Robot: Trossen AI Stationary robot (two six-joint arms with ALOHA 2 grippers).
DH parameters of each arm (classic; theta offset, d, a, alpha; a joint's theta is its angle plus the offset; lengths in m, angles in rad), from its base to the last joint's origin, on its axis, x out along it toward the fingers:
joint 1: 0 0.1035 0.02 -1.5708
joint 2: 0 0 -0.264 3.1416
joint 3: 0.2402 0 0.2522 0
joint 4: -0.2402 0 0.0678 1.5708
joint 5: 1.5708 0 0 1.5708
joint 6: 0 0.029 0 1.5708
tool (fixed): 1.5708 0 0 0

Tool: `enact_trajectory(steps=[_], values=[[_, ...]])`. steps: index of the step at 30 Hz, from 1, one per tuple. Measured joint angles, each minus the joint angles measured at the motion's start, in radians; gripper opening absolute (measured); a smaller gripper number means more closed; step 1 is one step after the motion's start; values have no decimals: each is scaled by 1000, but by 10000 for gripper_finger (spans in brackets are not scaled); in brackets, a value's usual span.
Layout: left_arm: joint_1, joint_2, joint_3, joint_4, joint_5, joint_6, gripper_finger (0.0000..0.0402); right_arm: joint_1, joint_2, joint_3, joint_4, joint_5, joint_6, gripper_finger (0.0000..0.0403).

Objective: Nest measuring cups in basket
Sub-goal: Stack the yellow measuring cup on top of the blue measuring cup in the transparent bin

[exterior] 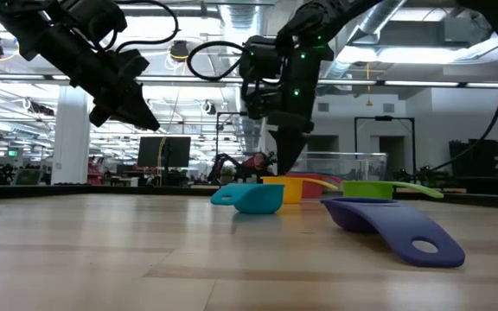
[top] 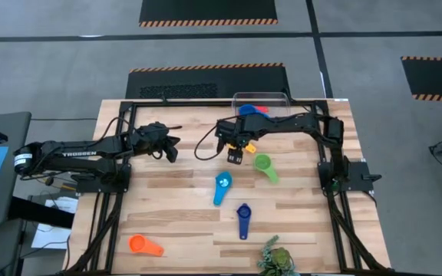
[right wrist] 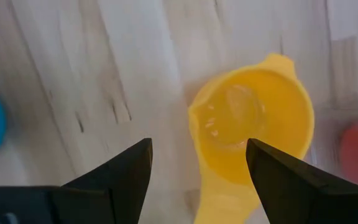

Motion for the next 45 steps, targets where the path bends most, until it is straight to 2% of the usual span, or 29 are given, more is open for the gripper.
enact_trajectory(steps=[8, 14, 21, 39, 45], values=[[0, 0, 0, -1, -20, 8, 0, -18, 0, -3, 27, -6, -97, 281], [0, 0, 0, -1, -27, 8, 0, -33, 0, -64, 44, -5, -90, 281], [0, 0, 0, -1, -28, 9, 0, -31, 2, -96, 166, -18, -86, 281], [0, 0, 0, -1, -29, 9, 0, -44, 8, -99, 161, -59, -75, 281], [0, 0, 0, -1, -29, 9, 0, -39, 8, -150, 182, -61, -35, 281]])
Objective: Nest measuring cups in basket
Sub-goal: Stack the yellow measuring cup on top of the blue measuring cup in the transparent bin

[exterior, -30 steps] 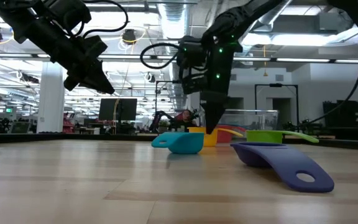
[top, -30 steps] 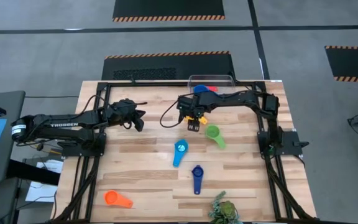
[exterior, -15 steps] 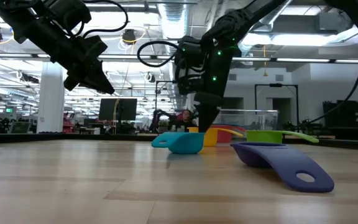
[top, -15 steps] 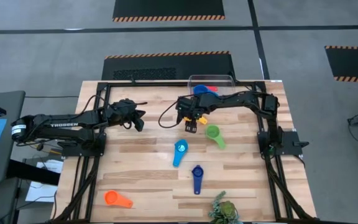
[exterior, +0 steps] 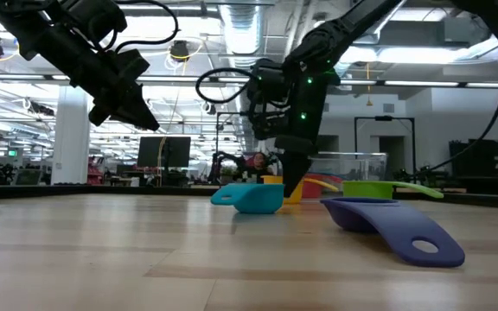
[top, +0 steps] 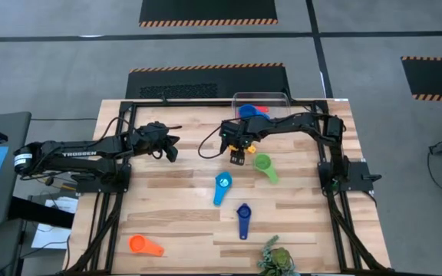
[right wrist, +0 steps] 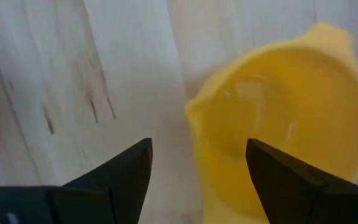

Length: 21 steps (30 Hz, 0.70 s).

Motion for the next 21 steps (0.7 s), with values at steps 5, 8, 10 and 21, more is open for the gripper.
enact_trajectory(steps=[5, 8, 10, 21], values=[[0, 0, 0, 0, 0, 1, 0, 1, 0, -21, 16, 3, 1, 281], [0, 0, 0, 0, 0, 5, 0, 1, 0, -23, 49, 3, 8, 277], [0, 0, 0, 0, 1, 7, 0, -1, 0, -23, 69, 3, 30, 263], [0, 0, 0, 0, 2, 6, 0, -2, -2, -22, 72, 2, 79, 22]])
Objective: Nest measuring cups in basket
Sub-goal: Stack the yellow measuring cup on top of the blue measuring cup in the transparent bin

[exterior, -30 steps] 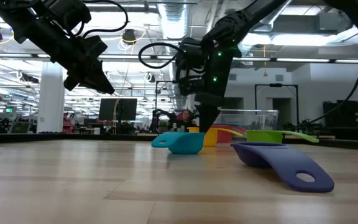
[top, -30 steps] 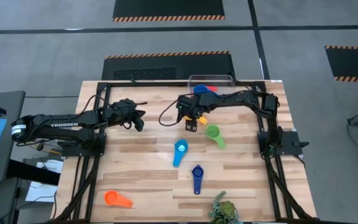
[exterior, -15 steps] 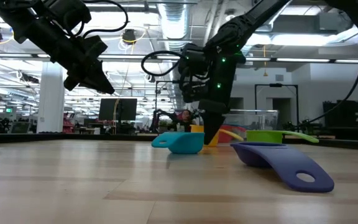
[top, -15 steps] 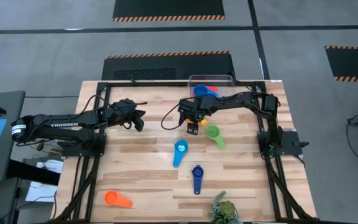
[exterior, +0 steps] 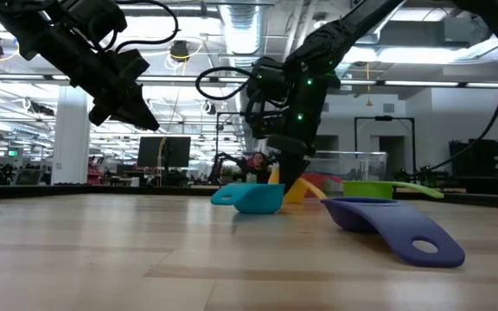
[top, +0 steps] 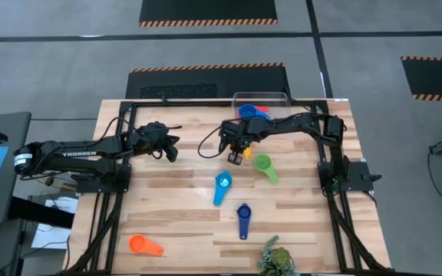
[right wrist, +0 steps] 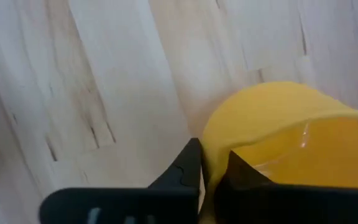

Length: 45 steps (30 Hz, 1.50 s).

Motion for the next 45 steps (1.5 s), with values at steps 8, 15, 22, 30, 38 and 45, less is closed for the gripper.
enact_trajectory(steps=[8, 15, 22, 30, 38, 45], values=[[0, 0, 0, 0, 1, -1, 0, 90, 0, 68, -107, -56, -24, 16], [0, 0, 0, -1, 13, -1, 0, 209, 0, 278, -348, -13, -84, 15], [0, 0, 0, -1, 42, 7, 0, 314, 0, 537, -818, 313, -274, 15], [0, 0, 0, 0, 41, 11, 0, 205, -1, 669, -995, 486, -454, 14], [0, 0, 0, 1, 1, 12, 0, -18, -105, 675, -974, 281, -623, 14], [0, 0, 0, 3, -95, 14, 0, -216, -151, 675, -829, 104, -706, 14]])
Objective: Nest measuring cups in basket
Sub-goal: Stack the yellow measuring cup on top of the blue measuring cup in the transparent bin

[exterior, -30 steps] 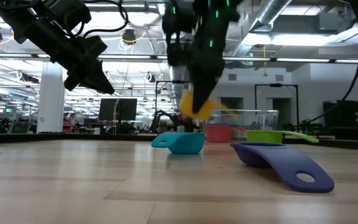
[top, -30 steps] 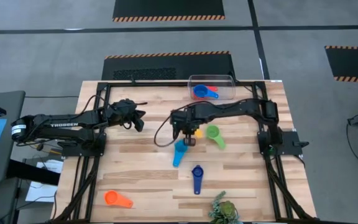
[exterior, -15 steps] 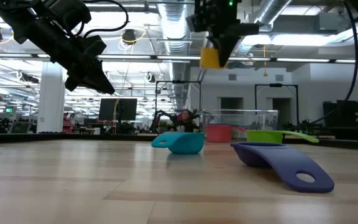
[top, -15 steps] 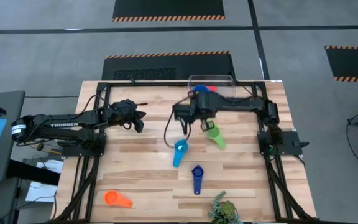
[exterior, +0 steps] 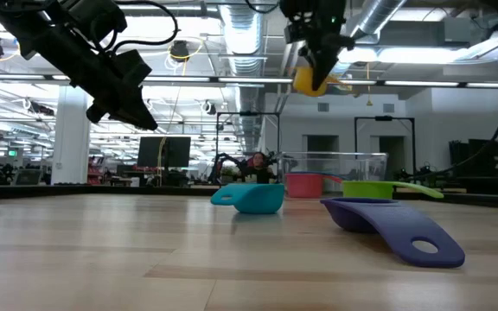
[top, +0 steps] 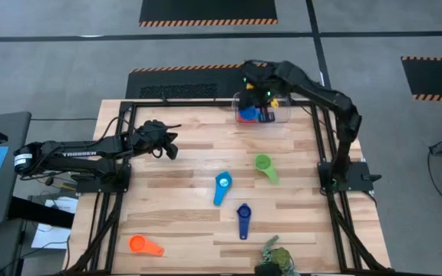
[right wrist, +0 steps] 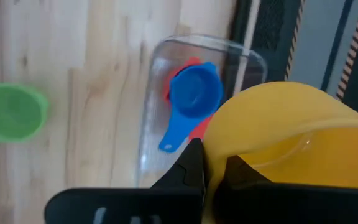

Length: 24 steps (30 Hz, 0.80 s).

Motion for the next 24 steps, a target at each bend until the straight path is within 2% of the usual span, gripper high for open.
enact_trajectory(steps=[4, 9, 13, 17, 24], values=[[0, 0, 0, 0, -8, 1, 0, -96, 32, -20, 61, -101, -12, 14], [0, 0, 0, -2, -10, 1, 0, -177, 112, -26, 48, -98, 2, 14], [0, 0, 0, -1, -10, 5, 0, -179, 148, -26, 55, -47, 32, 14], [0, 0, 0, -1, -10, 5, 0, -163, 156, -37, 74, -55, -23, 14], [0, 0, 0, -7, -12, 6, 0, -145, 167, -209, 112, -38, -41, 14]])
